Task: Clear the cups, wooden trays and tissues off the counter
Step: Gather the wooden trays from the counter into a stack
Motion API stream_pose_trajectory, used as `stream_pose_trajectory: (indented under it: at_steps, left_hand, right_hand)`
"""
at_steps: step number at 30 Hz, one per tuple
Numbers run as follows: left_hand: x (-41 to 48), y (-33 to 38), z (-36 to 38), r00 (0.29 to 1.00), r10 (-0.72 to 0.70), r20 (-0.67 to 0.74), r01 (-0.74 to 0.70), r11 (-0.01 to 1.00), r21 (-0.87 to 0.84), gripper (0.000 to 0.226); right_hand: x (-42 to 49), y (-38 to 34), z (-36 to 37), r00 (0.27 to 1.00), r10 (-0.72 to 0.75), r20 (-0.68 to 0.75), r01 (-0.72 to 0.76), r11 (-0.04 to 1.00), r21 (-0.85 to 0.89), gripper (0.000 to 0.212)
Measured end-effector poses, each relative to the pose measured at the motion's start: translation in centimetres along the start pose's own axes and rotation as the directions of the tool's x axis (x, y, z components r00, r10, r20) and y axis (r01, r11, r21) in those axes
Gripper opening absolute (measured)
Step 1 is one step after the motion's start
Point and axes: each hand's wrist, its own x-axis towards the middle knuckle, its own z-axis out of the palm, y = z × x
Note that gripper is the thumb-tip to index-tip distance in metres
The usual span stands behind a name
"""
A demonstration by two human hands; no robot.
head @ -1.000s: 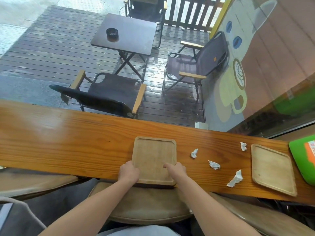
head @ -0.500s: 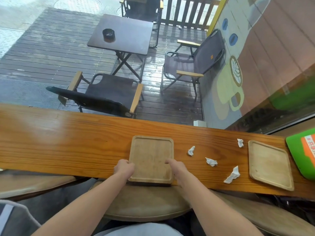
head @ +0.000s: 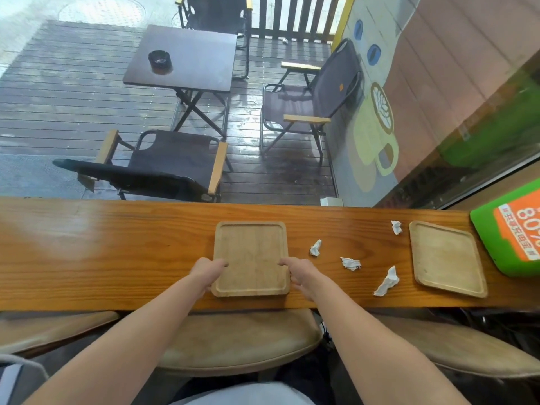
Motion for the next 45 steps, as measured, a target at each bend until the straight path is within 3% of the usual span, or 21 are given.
stream_pose_trajectory:
  at_steps: [3, 6, 8, 12, 17, 19, 23, 28, 32, 39, 45]
  left_hand:
    - [-0.9, 0.1, 0.3, 0.998, 0.054, -0.014, -0.051, 0.987, 0.153, 0.049]
    - [-2.2, 1.3, 1.0, 0.963, 0.261, -0.065, -0.207, 0.875, 0.438, 0.035]
    - [-3.2, 3.4, 2.2, 0.925, 0.379, -0.020, -0.310, 0.785, 0.536, 0.028]
    - [-5.2, 8.7, 7.7, 0.878, 0.459, 0.135, -0.440, 0.664, 0.605, 0.026]
    - [-8.3, 12.6, 17.6, 0.770, 0.557, 0.312, -0.577, 0.398, 0.713, 0.018]
    - [-9.8, 14.0, 22.3, 0.737, 0.554, 0.386, -0.616, 0.318, 0.721, 0.015]
    - [-12.0, 16.0, 29.7, 0.714, 0.511, 0.479, -0.660, 0.264, 0.703, 0.010]
    - [-14.3, 17.7, 39.1, 0.693, 0.404, 0.597, -0.712, 0.257, 0.654, 0.012]
    - [-15.1, 18.6, 44.4, 0.694, 0.360, 0.623, -0.719, 0.295, 0.630, 0.012]
    - [-13.5, 19.9, 48.2, 0.772, 0.380, 0.509, -0.632, 0.380, 0.675, 0.019]
    - [-11.6, 20.4, 49.9, 0.817, 0.475, 0.327, -0.566, 0.552, 0.613, 0.038]
  right_hand:
    - [-0.9, 0.9, -0.2, 1.000, 0.022, -0.011, -0.023, 0.993, -0.113, 0.064]
    - [-2.0, 1.0, -0.8, 0.998, 0.005, -0.059, -0.021, 0.962, -0.272, 0.058]
    - [-2.9, 0.5, -1.8, 0.989, -0.072, -0.129, 0.015, 0.917, -0.398, 0.050]
    - [-4.9, -0.5, -6.1, 0.933, -0.281, -0.224, 0.107, 0.812, -0.574, 0.024]
    - [-6.2, 1.0, -14.4, 0.895, -0.290, -0.339, 0.067, 0.839, -0.540, 0.037]
    - [-6.4, 2.2, -18.7, 0.884, -0.256, -0.390, 0.028, 0.864, -0.503, 0.030]
    - [-7.4, 4.3, -25.7, 0.868, -0.209, -0.450, -0.021, 0.890, -0.455, 0.024]
    - [-6.9, 7.1, -35.5, 0.849, -0.152, -0.507, -0.077, 0.913, -0.402, 0.032]
    - [-5.2, 8.3, -41.2, 0.856, -0.108, -0.505, -0.108, 0.919, -0.379, 0.019]
    - [-1.6, 8.6, -45.9, 0.867, -0.103, -0.488, -0.113, 0.912, -0.393, 0.024]
    - [1.4, 8.6, -47.9, 0.782, -0.114, -0.613, -0.108, 0.943, -0.314, 0.046]
